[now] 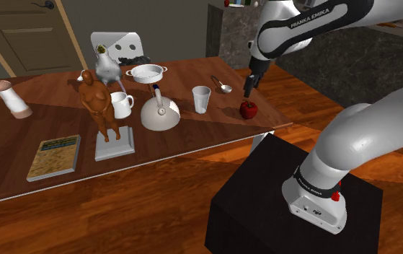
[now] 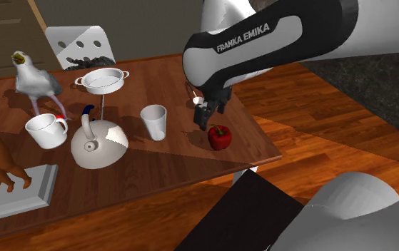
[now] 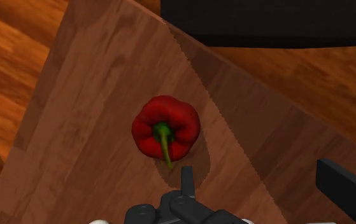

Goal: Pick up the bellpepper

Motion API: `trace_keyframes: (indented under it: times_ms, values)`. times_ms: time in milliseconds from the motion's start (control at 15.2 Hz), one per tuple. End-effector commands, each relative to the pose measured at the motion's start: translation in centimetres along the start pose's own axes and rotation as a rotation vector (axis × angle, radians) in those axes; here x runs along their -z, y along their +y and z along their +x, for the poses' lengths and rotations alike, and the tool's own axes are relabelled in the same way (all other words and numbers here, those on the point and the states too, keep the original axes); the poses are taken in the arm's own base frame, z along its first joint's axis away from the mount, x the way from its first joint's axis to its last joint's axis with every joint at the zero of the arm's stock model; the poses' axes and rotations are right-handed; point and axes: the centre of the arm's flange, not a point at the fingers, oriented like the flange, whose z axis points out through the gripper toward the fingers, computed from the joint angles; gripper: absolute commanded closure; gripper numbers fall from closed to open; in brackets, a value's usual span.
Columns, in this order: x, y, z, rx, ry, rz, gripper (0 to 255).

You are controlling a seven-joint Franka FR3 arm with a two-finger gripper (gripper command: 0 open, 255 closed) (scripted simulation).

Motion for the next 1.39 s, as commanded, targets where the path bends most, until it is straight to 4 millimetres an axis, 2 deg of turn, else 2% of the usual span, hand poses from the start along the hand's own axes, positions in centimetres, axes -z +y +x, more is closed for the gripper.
trace_keyframes:
  times_ms: [0,330,858,990,1056,1320]
  values:
    - [-1.6,2.0,-0.2,0.012,0.003,-0.020,0]
    - [-5.9,6.3,0.1,0.038,0.003,-0.064,0]
    - [-10.2,6.4,-0.1,0.039,0.003,-0.067,0]
    - [-10.2,6.4,-0.1,0.039,0.003,-0.067,0]
    - [-10.2,6.4,-0.1,0.039,0.003,-0.067,255]
    - [-10.2,6.4,-0.1,0.039,0.003,-0.067,255]
